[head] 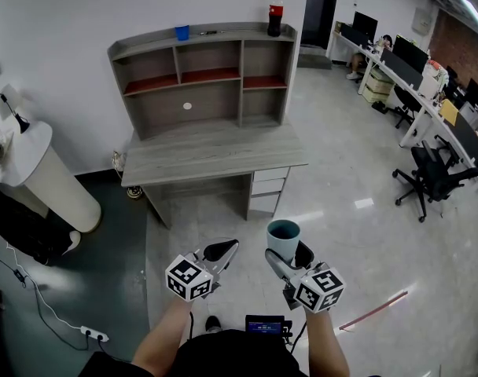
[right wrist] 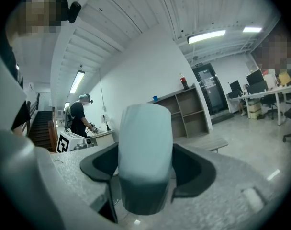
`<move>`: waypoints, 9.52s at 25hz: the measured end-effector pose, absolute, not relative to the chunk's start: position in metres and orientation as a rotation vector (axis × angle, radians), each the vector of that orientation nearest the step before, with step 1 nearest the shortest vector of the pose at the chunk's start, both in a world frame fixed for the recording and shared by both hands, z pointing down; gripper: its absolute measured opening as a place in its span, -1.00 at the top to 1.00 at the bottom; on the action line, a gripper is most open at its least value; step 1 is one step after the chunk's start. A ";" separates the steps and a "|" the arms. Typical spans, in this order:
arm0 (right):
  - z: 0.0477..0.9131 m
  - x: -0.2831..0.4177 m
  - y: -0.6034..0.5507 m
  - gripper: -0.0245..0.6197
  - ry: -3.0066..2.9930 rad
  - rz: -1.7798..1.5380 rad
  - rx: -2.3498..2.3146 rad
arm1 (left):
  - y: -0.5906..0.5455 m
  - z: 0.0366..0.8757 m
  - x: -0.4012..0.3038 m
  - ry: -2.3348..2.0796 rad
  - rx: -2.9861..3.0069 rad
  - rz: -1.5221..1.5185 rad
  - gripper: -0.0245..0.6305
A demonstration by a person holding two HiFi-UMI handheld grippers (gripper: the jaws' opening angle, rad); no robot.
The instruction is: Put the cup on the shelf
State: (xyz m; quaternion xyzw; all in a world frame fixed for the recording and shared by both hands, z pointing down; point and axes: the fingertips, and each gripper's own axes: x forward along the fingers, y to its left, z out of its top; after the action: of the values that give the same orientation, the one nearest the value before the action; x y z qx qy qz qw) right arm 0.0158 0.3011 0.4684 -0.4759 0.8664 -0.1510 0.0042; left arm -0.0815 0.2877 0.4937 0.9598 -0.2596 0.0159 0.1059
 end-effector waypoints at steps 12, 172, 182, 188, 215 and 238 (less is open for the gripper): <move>0.469 0.060 0.307 -0.14 2.733 -0.484 -1.429 | 0.293 0.498 -0.038 -0.814 2.814 0.064 0.93; 0.494 0.094 -0.338 -0.13 2.948 -0.518 -1.247 | -0.358 0.482 0.071 -0.701 2.870 0.060 0.93; 0.489 0.097 -0.341 -0.12 2.905 -0.531 -1.223 | -0.358 0.485 0.071 -0.720 2.863 0.065 0.93; 0.482 0.101 -0.346 -0.11 2.875 -0.525 -1.217 | -0.361 0.483 0.067 -0.732 2.868 0.068 0.92; 0.436 0.104 -0.497 -0.11 2.835 -0.252 -1.384 | -0.449 0.456 0.042 -0.971 2.842 0.051 0.92; 0.455 0.096 -0.588 -0.11 2.812 -0.204 -1.582 | -0.468 0.469 0.042 -1.023 2.787 0.045 0.92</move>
State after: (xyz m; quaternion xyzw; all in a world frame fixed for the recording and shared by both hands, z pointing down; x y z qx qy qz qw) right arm 0.0962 -0.5876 0.4549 -0.4889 0.8688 -0.0632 -0.0458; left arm 0.0419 -0.4684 0.4688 0.9352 -0.3434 0.0151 0.0858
